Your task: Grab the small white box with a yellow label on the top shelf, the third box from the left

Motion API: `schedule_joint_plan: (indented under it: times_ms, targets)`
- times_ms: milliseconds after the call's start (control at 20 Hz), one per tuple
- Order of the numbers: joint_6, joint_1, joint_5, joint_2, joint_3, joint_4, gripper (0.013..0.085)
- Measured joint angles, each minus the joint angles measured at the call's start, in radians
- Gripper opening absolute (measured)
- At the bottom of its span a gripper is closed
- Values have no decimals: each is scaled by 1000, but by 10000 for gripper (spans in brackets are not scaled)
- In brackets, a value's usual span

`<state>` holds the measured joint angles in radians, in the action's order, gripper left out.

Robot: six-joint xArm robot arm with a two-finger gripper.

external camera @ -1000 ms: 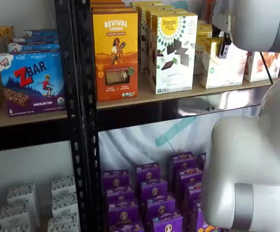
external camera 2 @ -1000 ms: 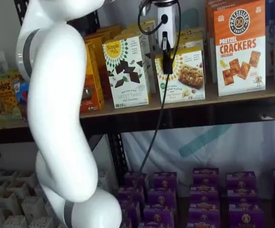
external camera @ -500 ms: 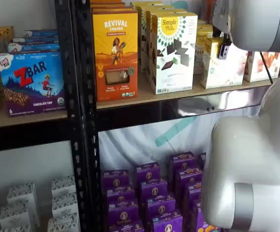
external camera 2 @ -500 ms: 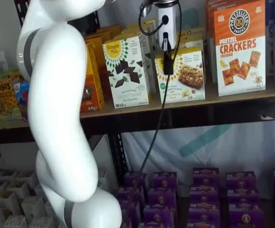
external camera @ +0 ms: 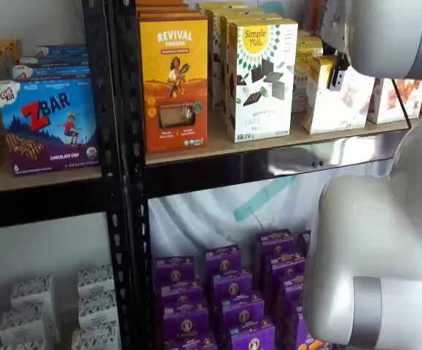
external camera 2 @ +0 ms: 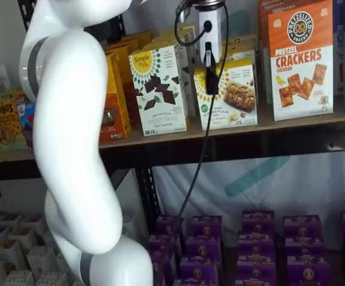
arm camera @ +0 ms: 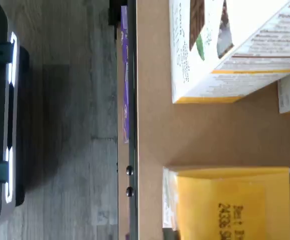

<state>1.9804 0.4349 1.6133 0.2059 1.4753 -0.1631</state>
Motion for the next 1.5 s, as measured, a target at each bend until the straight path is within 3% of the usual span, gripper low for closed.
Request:
schedule_joint_plan:
  times_ms: [800, 1100, 1500]
  targets:
    - [4, 13, 72, 26, 10, -10, 330]
    - [3, 19, 141, 83, -12, -10, 330]
    - [-25, -4, 233, 191, -80, 1, 330]
